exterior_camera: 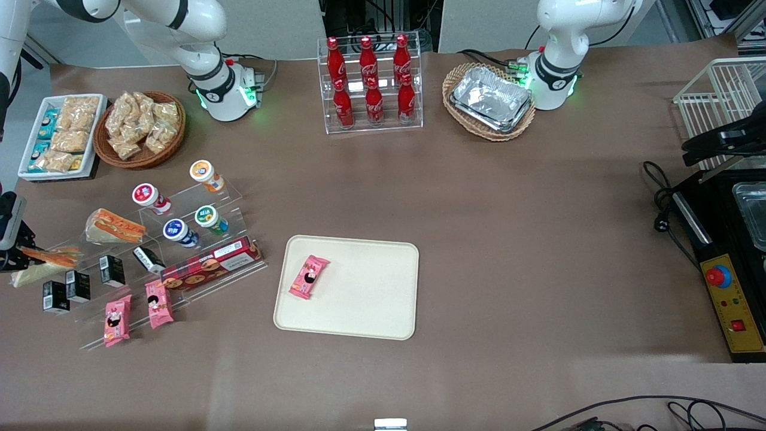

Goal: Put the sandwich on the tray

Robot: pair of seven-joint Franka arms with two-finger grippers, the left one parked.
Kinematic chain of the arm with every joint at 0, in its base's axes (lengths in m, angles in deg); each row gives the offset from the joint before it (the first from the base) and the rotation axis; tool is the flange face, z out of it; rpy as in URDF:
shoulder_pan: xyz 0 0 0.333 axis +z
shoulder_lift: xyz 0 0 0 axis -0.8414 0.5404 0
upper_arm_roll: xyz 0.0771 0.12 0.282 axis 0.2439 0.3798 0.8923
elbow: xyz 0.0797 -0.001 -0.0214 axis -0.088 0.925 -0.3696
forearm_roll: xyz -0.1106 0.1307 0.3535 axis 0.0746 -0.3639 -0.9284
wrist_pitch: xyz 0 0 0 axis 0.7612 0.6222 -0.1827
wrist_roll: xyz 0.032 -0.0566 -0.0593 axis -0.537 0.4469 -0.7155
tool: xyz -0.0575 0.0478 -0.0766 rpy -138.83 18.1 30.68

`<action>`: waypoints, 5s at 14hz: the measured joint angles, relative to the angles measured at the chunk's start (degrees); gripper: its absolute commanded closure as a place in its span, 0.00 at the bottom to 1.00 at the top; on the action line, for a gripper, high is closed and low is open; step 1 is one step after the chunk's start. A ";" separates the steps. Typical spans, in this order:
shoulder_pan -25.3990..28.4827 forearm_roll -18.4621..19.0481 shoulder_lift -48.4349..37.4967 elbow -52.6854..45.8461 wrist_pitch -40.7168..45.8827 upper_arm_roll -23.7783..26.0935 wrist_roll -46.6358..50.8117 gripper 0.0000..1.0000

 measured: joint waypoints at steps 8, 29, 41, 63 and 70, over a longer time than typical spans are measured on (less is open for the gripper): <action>0.44 -0.14 -3.69 -8.49 9.75 -0.12 10.37 0.83; 37.79 3.55 2.86 -13.94 8.13 1.81 76.96 0.83; 41.96 3.56 25.73 -22.00 -16.20 15.93 94.24 0.83; 41.00 0.38 18.76 -26.66 -3.03 14.73 97.28 0.00; 37.21 2.67 1.58 -26.96 14.71 12.99 128.15 0.00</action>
